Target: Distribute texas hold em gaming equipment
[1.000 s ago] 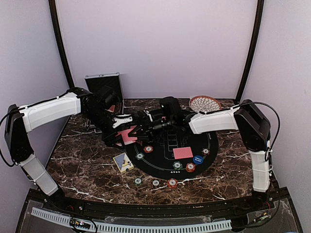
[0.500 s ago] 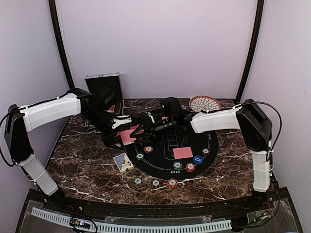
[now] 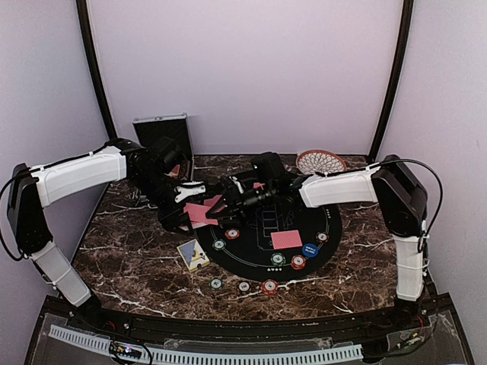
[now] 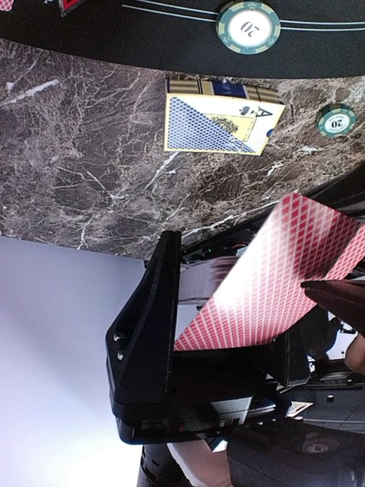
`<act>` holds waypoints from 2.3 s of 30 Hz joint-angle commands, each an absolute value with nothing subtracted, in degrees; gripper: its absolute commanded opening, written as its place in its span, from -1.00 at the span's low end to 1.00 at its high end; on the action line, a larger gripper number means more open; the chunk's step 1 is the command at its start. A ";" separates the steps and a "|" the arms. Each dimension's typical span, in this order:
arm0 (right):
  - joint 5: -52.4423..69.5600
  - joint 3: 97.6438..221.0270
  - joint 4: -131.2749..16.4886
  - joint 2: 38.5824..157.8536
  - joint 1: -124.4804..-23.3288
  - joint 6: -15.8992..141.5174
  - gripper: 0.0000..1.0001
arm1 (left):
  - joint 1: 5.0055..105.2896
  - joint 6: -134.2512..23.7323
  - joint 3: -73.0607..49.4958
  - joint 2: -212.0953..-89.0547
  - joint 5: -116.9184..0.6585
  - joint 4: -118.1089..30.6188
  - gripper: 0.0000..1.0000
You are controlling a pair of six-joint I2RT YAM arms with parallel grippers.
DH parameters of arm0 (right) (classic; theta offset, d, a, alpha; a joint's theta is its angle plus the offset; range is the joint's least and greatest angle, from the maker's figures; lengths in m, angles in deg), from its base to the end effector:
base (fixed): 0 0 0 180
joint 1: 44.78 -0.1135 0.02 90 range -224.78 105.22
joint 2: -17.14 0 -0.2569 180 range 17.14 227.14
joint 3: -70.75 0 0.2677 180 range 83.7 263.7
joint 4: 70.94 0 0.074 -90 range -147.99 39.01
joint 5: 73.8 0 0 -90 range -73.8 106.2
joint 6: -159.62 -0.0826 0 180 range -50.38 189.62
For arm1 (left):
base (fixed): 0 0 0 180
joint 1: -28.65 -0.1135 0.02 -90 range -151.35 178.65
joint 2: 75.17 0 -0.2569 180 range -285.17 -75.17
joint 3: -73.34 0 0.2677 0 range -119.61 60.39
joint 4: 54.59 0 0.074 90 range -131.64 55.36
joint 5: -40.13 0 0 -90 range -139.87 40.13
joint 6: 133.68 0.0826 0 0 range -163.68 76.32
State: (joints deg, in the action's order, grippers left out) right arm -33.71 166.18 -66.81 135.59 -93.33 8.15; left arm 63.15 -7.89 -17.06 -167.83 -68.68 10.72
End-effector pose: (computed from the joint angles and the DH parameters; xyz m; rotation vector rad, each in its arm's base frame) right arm 0.2849 0.4181 0.1766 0.4071 -2.4556 -1.8374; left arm 0.2795 -0.2244 0.2189 1.6354 2.1682 -0.4435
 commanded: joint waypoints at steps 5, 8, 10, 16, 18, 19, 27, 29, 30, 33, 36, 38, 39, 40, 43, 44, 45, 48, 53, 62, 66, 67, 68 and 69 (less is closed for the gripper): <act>-34.52 165.17 -72.45 132.16 -92.88 4.80 -0.57 | 62.93 -7.55 -16.45 -165.56 -69.22 11.37 -1.00; -34.30 164.56 -72.62 131.50 -92.70 4.57 -0.68 | 62.93 -7.56 -16.37 -165.47 -69.26 11.32 -1.00; -34.17 163.82 -72.67 130.89 -92.33 4.51 -0.75 | 62.93 -7.63 -16.34 -165.45 -69.10 11.28 -1.00; -33.90 161.32 -72.96 128.92 -91.14 4.51 -0.87 | 62.93 -7.64 -16.22 -165.42 -68.97 11.34 -1.00; -34.30 160.50 -74.32 128.53 -90.99 3.68 -0.90 | 62.88 -7.64 -16.11 -165.43 -68.90 11.28 -1.00; -34.76 159.72 -76.14 128.43 -90.86 2.48 -0.92 | 62.90 -7.69 -16.09 -165.37 -68.92 11.27 -1.00; -37.04 155.68 -92.29 129.55 -90.85 -8.46 -0.76 | 62.92 -7.65 -16.25 -165.17 -68.84 11.27 -1.00; -37.15 155.77 -92.52 130.05 -90.99 -8.57 -0.70 | 62.93 -7.64 -16.28 -165.14 -68.91 11.28 -1.00; -37.27 155.73 -92.78 130.34 -91.01 -8.77 -0.67 | 62.93 -7.62 -16.33 -165.11 -68.89 11.27 -1.00; -37.32 155.75 -93.12 131.17 -91.26 -8.94 -0.55 | 62.93 -7.65 -16.42 -165.09 -68.94 11.28 -1.00; -36.58 156.31 -89.87 130.87 -91.27 -6.13 -0.37 | 62.93 -7.64 -16.43 -165.09 -69.07 11.28 -1.00; -35.89 157.85 -84.15 130.29 -91.14 -1.96 -0.31 | 62.93 -7.68 -16.36 -165.03 -69.15 11.29 -1.00; -35.61 158.36 -81.57 129.95 -91.05 -0.31 -0.28 | 62.93 -7.59 -16.24 -165.01 -69.17 11.28 -1.00; -34.96 158.67 -78.41 129.57 -90.87 1.30 -0.27 | 62.93 -7.62 -16.20 -165.00 -69.14 11.32 -1.00; -33.27 159.60 -70.39 128.58 -89.90 6.91 -0.20 | 62.93 -7.49 -16.01 -164.85 -69.20 11.35 -1.00; -32.40 159.76 -67.80 128.40 -89.50 8.75 -0.17 | 62.93 -7.48 -15.95 -164.78 -69.25 11.44 -1.00; -31.46 160.04 -64.68 128.28 -89.03 10.90 -0.14 | 62.93 -7.47 -15.87 -164.71 -69.22 11.51 -1.00; -25.31 162.80 -50.27 128.29 -88.29 21.47 -0.07 | 62.93 -7.47 -15.74 -164.45 -69.10 11.65 -1.00; -17.05 163.88 -37.13 129.27 -88.84 30.07 -0.02 | 62.77 -7.30 -15.35 -163.94 -68.93 11.77 -1.00; -12.71 159.09 -33.17 128.02 -89.54 34.23 0.12 | 62.58 -7.29 -15.37 -163.97 -69.41 11.87 -1.00; -12.19 161.02 -32.54 130.82 -90.31 35.08 0.14 | 62.57 -7.25 -15.58 -164.03 -69.23 12.27 -1.00; -11.86 161.43 -32.37 131.51 -90.54 35.27 0.14 | 62.57 -7.23 -15.62 -163.98 -69.17 12.30 -1.00; -11.58 161.74 -32.22 132.54 -90.71 35.57 0.15 | 62.57 -7.14 -15.63 -163.96 -69.17 12.41 -1.00; -11.29 162.01 -31.97 133.34 -90.86 35.91 0.15 | 62.57 -7.09 -15.64 -163.90 -69.19 12.41 -1.00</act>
